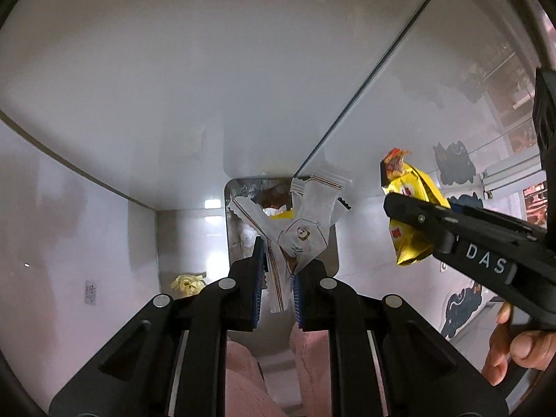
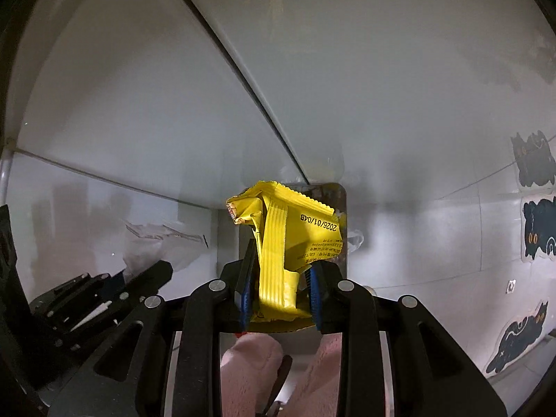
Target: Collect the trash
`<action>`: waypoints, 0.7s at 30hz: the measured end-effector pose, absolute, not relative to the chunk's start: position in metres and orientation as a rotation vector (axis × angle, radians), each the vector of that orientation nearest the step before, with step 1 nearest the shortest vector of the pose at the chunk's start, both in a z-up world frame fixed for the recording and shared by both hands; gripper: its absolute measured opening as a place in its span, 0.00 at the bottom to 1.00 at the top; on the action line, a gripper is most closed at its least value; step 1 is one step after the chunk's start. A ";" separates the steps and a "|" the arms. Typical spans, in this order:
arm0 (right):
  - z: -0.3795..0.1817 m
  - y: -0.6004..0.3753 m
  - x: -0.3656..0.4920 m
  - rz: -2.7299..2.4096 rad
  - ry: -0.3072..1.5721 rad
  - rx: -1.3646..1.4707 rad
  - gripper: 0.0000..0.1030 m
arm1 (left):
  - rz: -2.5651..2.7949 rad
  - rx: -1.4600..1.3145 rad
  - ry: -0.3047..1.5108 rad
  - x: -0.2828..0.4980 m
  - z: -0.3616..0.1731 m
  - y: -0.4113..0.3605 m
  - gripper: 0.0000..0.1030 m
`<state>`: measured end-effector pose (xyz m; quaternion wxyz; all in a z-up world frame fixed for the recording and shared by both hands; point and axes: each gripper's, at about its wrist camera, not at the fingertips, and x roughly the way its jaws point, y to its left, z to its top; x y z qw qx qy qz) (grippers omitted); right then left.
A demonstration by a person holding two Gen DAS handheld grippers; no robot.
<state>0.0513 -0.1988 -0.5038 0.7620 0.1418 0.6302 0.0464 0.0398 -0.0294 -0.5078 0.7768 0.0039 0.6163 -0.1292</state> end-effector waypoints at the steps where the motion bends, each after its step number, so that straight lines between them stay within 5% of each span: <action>1: -0.506 -0.198 0.052 0.100 1.377 0.310 0.28 | -0.279 0.010 1.342 0.041 -0.511 -0.030 0.13; 13: -0.516 -0.196 0.066 0.075 1.416 0.327 0.45 | -0.276 0.002 1.383 0.054 -0.522 -0.033 0.19; 21: -0.500 -0.199 0.073 0.044 1.387 0.344 0.61 | -0.266 -0.003 1.364 0.063 -0.510 -0.031 0.46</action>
